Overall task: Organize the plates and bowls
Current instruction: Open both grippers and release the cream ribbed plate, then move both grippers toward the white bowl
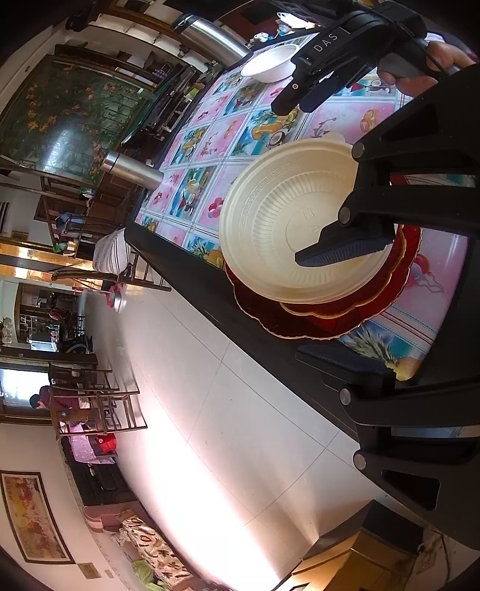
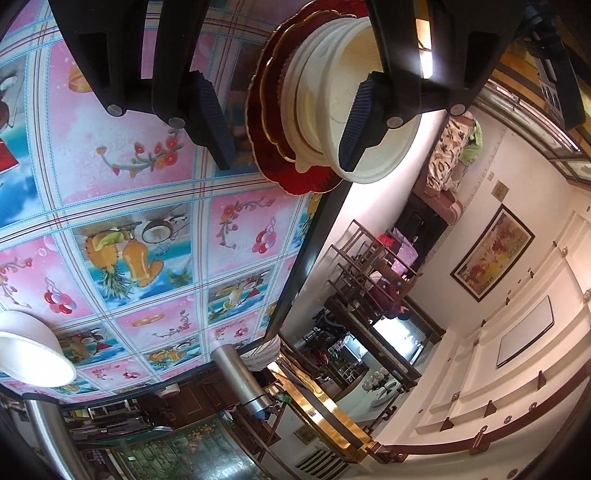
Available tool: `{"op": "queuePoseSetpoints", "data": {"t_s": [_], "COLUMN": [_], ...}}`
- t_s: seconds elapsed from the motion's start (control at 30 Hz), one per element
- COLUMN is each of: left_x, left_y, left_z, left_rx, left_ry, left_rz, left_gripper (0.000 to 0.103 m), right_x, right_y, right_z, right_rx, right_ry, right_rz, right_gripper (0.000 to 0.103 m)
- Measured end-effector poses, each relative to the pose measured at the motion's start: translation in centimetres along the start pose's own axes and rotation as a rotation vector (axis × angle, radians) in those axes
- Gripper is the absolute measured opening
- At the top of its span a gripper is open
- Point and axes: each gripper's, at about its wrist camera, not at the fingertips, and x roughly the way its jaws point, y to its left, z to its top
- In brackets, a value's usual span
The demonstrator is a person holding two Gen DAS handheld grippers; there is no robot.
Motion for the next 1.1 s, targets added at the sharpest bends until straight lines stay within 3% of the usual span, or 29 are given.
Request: {"op": "queuePoseSetpoints", "data": {"t_s": [0.4,0.57,1.0,1.1], "left_x": [-2.4,-3.6,-4.0,-3.2], "left_y": [-2.4,-4.6,-13.6,-16.5], "left_z": [-0.4,-0.6,-2.0,-2.5], "left_rx": [0.039,0.076,0.234,0.270], "left_ry": [-0.043,-0.068,-0.057,-0.026], "left_rz": [0.016,0.017,-0.028,-0.074], "left_gripper": [0.043,0.047,0.047,0.056], "right_x": [-5.1,-7.3,-13.0,-14.1], "right_y": [-8.0,-11.1,-17.7,-19.4], "right_z": [1.4,1.6,2.6,3.0], "right_rx": [0.129,0.173,0.278,0.306], "right_ry": [-0.080,-0.106,-0.185,-0.200], "right_rz": [-0.064,-0.081,-0.088,-0.089], "right_gripper": [0.062,0.062,0.062,0.062]}}
